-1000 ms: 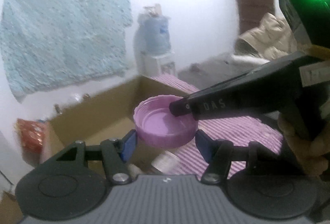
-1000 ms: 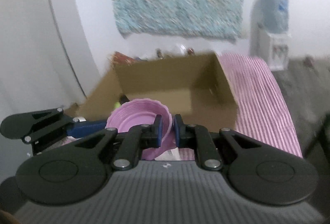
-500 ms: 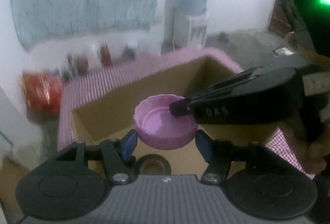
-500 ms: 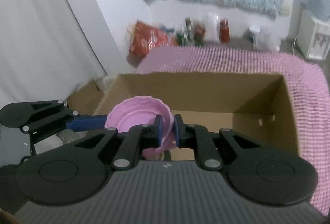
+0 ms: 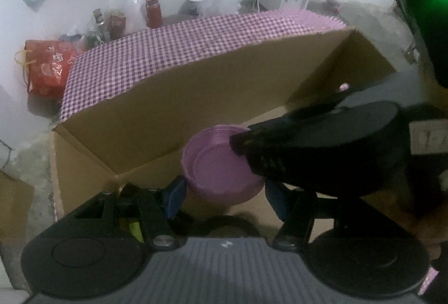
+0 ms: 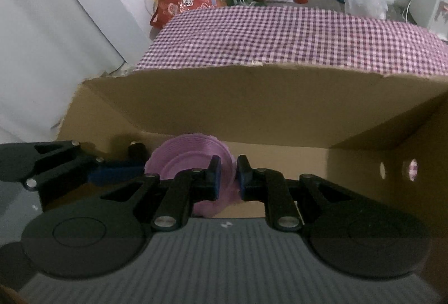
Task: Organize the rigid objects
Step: 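Carry the pink lid into the box and open the right gripper, then move the right gripper back to the white plug charger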
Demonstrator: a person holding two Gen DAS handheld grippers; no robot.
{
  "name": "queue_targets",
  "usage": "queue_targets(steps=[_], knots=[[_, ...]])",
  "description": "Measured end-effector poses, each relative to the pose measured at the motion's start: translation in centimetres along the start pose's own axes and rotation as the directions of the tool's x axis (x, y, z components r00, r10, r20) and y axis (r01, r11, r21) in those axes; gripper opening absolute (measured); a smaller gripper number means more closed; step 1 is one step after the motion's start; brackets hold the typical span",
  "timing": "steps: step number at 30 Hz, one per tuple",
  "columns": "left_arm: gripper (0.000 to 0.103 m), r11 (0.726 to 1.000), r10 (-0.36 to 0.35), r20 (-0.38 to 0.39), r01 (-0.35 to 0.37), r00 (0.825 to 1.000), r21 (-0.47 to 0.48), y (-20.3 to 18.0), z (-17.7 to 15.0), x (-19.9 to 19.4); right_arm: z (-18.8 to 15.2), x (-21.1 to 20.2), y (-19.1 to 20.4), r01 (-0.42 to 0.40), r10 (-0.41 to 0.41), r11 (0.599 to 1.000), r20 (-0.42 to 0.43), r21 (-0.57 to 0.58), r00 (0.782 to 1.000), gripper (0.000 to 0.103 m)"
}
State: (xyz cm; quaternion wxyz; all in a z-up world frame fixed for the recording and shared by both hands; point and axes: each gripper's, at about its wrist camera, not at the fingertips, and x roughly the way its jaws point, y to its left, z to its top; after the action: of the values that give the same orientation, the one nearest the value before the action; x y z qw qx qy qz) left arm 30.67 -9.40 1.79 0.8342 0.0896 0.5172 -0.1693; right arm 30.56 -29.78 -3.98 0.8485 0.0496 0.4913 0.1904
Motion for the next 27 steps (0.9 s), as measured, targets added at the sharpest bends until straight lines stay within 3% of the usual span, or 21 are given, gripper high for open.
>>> queue_targets(steps=[8,16,23,25,27], knots=[[0.077,1.000,0.011,0.024,-0.011,1.000,-0.018,-0.3,0.2,-0.3,0.0,0.5,-1.7,-0.029,0.028,0.998,0.014,0.048,1.000,0.014],[0.089,1.000,-0.024,0.149,0.024,0.988,0.005,-0.9,-0.5,-5.3,-1.0,-6.2,-1.8,-0.097,0.087,0.993,0.135,0.066,0.987,0.019],[0.099,0.999,-0.045,0.310,0.036,0.950,0.032,-1.6,-3.9,-12.9,-5.2,-16.5,-0.9,-0.167,0.150,0.985,0.313,0.029,0.938,0.034],[0.103,0.999,-0.037,0.365,0.026,0.930,0.035,-1.9,-5.7,-15.1,-7.1,-19.6,-0.5,-0.177,0.159,0.984,0.360,0.017,0.919,0.050],[0.103,0.999,-0.032,0.406,0.012,0.913,0.050,-2.2,-7.3,-16.7,-9.6,-22.8,-0.1,-0.164,0.152,0.986,0.409,-0.007,0.900,0.058]])
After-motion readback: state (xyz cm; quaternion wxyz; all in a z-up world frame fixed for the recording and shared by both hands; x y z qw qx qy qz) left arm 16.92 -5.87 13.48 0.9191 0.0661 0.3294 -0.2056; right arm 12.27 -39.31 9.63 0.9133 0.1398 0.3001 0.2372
